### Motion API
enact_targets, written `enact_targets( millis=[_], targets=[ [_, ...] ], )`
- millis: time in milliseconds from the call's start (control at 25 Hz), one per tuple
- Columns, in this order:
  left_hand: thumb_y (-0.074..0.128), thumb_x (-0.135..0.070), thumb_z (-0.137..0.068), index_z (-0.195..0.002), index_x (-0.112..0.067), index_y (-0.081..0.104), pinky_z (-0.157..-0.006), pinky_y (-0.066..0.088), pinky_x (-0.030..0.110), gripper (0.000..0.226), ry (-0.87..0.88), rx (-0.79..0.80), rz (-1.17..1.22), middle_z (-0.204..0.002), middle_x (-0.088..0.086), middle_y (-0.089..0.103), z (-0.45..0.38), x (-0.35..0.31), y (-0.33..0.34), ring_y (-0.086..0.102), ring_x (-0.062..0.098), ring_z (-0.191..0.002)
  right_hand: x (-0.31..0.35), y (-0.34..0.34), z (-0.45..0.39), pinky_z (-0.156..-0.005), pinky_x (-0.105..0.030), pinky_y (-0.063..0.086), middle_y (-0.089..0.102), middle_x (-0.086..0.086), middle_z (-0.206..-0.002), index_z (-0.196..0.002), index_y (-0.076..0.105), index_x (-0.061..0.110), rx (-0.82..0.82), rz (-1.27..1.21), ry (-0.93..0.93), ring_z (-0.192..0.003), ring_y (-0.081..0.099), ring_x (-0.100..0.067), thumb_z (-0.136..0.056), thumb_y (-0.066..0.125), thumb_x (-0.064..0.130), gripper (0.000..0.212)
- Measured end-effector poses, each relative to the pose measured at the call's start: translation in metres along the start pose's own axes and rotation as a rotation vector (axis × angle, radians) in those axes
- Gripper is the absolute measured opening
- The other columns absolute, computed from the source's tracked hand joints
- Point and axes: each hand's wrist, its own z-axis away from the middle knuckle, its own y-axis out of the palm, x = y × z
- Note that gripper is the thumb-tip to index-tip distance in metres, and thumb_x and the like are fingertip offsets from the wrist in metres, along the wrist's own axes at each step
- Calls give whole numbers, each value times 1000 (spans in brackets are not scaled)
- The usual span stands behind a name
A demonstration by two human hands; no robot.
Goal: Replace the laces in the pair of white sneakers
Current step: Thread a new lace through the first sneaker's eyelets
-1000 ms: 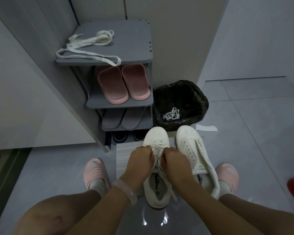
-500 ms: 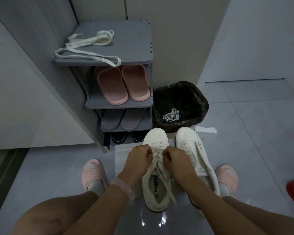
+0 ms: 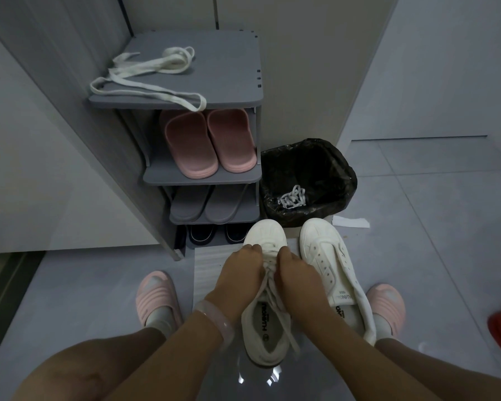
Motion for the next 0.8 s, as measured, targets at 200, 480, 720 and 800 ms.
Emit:
enact_targets(
  millis=[200, 480, 720, 800],
  targets=[
    [36, -7, -94, -102, -2, 50, -74, 39, 32, 17, -1, -42, 109, -104, 13, 60, 1, 9, 1, 57, 28, -94, -6, -3, -4, -60, -28, 36, 63, -11, -97, -94, 42, 12, -1, -147, 37, -75, 55, -23, -97, 35, 13, 8],
    [45, -14, -92, -95, -2, 58, -70, 34, 25, 19, -33, -55, 191, -102, 11, 60, 0, 11, 1, 55, 24, -94, -10, 4, -7, -66, -25, 36, 58, -8, -106, -108, 53, 8, -29, -125, 53, -90, 58, -23, -96, 37, 13, 20],
    [34, -14, -96, -104, -2, 52, -70, 33, 26, 23, 3, -68, -17, -110, 12, 59, -1, 2, 0, 57, 26, -99, 0, -3, -5, -67, -25, 34, 53, -7, -116, -121, 45, 11, -27, 47, -43, -102, 56, -24, -96, 37, 12, 27],
    [33, -14, -96, -104, -2, 49, -68, 31, 25, 21, -10, -69, 5, -107, 13, 59, -1, 2, 0, 57, 28, -96, 2, -5, -5, -65, -25, 35, 55, -7, -113, -121, 43, 12, -18, 54, -31, -98, 58, -24, -96, 35, 13, 27]
  ],
)
